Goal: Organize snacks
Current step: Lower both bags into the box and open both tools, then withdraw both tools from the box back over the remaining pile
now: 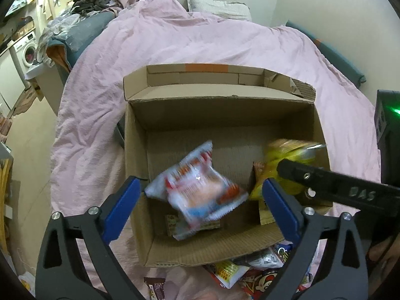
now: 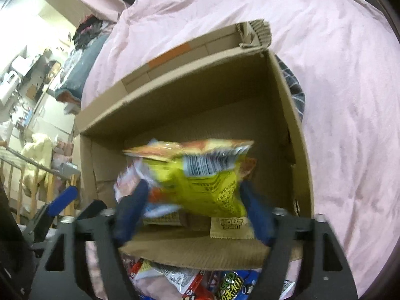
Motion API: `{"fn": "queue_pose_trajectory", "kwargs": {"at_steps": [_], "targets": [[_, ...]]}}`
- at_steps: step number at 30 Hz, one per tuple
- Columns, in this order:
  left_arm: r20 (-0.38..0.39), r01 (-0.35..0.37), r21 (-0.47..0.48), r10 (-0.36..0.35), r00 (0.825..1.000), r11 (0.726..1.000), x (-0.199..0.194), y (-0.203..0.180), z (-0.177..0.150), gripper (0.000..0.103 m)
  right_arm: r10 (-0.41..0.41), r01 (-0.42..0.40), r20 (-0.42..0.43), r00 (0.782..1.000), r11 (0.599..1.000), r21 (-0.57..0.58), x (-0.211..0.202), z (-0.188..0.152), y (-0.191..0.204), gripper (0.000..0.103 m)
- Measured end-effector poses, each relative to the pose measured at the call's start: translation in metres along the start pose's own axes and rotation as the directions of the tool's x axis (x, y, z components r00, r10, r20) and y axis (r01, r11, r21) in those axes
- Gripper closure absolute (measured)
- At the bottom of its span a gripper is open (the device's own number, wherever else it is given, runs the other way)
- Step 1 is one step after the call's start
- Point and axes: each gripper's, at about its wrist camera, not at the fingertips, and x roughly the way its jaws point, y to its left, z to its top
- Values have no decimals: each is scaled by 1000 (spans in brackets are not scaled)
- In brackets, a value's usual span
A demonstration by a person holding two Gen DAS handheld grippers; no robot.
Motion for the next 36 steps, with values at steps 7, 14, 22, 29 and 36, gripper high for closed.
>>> {"fn": "queue_pose_trajectory", "kwargs": {"at_steps": [7,14,22,29,36], "targets": [[17,4,4,-4,1000,1000,-5,-2,0,6,1,-2,24,1000,1000,8,-10,2,-3,4],[33,0,3,0,999,1000,-7,-3,-1,6,5,-5,49,999,1000,-8,-17,1,-2,4],[60,-12,19,10,998,1000,-15,-5,-3,6,-1,3,56,998,999,-37,-32,-7,-4,4],[63,-6,26,4,998,1000,-30,-8,-12,6,11,-9,65,998,999,-31,-69,-30,-13,4],[52,9,47,-12,999,999,-40,-19,-22,6,2,6,89,996,997,-83,-110,-61,-22,4]]}}
